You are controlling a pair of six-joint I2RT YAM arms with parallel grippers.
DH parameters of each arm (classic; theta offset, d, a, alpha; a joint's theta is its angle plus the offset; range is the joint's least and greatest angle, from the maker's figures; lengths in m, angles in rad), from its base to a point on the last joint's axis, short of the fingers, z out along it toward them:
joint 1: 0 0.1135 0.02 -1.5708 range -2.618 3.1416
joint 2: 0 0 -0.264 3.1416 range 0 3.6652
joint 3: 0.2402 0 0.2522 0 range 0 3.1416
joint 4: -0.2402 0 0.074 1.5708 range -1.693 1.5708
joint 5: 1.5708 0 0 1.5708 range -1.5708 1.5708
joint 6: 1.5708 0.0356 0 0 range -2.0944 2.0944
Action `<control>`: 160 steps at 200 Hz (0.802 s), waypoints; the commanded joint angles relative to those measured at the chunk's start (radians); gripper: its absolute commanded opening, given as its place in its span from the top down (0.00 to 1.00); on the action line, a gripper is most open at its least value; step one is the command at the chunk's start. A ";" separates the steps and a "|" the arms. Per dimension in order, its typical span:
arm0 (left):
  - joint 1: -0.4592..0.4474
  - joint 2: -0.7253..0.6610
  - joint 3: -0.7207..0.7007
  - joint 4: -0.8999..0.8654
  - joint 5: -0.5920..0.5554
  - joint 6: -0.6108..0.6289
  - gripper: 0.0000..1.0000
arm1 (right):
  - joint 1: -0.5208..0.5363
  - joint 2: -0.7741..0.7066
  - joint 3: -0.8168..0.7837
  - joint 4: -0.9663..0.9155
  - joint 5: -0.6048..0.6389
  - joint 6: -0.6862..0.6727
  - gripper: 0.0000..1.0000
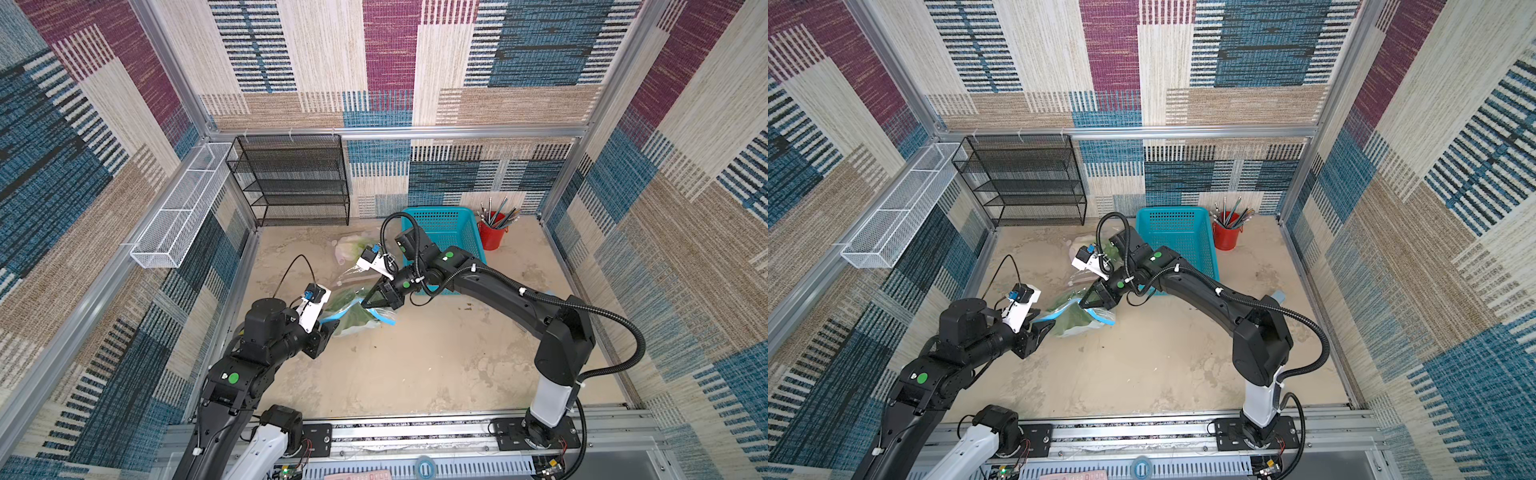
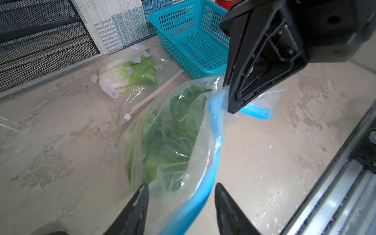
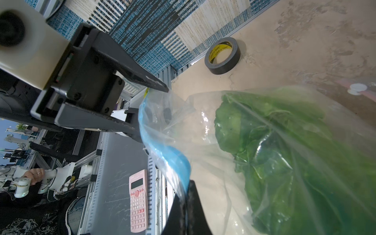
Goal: Open the zip-top bag and take out the chinese cabbages
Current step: Adjust the zipper food storage bag at the center of the board.
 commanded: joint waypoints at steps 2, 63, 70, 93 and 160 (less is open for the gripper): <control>-0.031 0.007 -0.005 0.035 -0.060 0.048 0.55 | -0.001 0.002 0.018 0.006 -0.041 -0.014 1.00; -0.060 -0.006 0.015 0.033 -0.044 0.050 1.00 | -0.005 0.007 0.051 -0.022 -0.030 -0.005 0.97; -0.060 -0.004 0.023 0.034 -0.030 0.049 1.00 | -0.005 0.006 0.056 -0.026 -0.021 -0.001 0.91; -0.060 0.023 0.054 0.021 0.035 0.033 1.00 | -0.005 -0.014 0.083 -0.036 0.064 0.020 0.50; -0.061 0.186 0.227 -0.150 0.247 0.014 1.00 | 0.020 -0.249 -0.046 0.142 0.485 0.036 0.20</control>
